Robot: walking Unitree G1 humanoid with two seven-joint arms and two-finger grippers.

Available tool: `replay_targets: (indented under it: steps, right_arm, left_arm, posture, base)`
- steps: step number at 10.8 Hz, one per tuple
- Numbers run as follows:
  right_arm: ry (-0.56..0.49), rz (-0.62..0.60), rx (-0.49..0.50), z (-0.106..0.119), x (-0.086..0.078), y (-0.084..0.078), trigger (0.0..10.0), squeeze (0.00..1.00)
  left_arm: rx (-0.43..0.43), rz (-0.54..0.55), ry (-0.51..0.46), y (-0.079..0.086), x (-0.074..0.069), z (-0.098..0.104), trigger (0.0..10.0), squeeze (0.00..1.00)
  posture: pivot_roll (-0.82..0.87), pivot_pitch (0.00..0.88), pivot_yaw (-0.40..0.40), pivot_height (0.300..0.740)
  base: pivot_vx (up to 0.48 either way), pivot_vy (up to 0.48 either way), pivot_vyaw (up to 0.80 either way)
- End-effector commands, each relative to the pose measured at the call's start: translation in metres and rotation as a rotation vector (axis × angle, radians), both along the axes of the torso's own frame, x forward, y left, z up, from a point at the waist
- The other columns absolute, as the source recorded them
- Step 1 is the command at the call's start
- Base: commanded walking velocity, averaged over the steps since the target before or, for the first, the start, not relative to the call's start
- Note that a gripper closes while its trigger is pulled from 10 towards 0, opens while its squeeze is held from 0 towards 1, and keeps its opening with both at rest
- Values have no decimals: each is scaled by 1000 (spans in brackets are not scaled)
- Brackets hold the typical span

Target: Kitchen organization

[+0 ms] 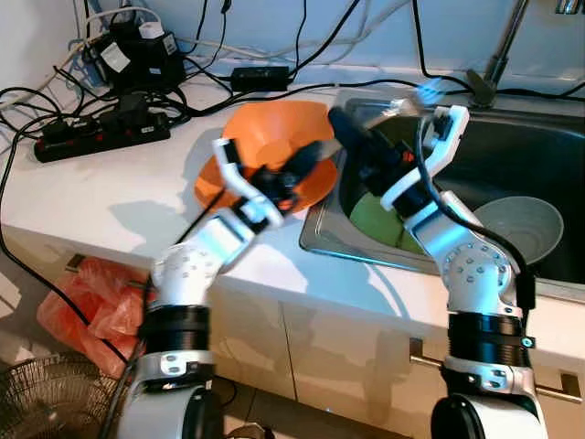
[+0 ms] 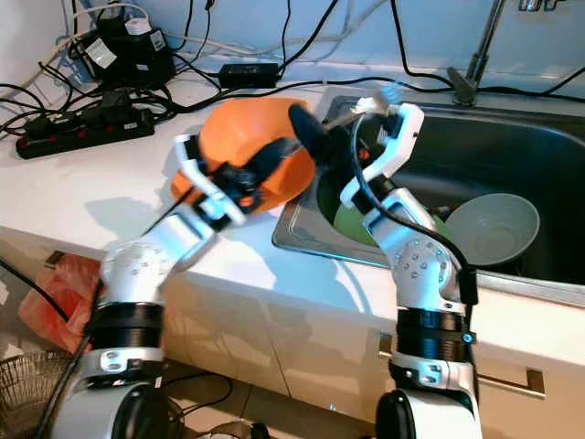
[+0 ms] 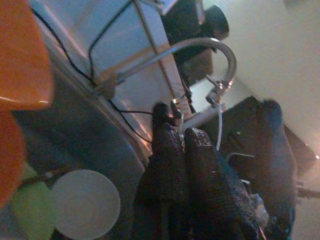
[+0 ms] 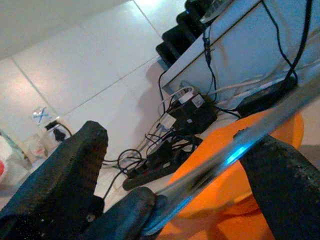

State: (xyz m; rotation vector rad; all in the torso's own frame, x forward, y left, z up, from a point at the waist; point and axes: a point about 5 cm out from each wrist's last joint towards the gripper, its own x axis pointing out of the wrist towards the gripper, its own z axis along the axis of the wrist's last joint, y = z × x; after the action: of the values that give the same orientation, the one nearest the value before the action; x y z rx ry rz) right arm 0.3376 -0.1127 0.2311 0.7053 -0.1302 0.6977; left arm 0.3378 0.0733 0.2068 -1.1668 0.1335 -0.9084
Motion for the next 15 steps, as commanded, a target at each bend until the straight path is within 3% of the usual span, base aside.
replay_targets:
  steps: [1, 2, 4, 15]
  right_arm:
    - [1, -9, 34, 5, 2, 1, 10000, 0]
    - [3, -22, 47, 6, 4, -1, 10000, 0]
    - [5, -49, 90, 10, 7, -3, 0, 0]
    - [33, -139, 137, 9, 17, -18, 0, 0]
  left_arm:
    - [-5, -18, -26, -5, 1, 7, 0, 0]
    - [-15, -28, -29, -8, 0, 8, 0, 0]
    - [-21, -43, -19, -11, -3, 6, 0, 0]
    - [-16, -42, -9, -7, -2, 5, 0, 0]
  posture:
    - [93, 48, 114, 740]
    - [93, 48, 114, 740]
    - [92, 51, 121, 740]
    - [93, 47, 124, 740]
  base:
    - [0, 0, 0]
    - [0, 0, 0]
    - [0, 0, 0]
    - [0, 0, 0]
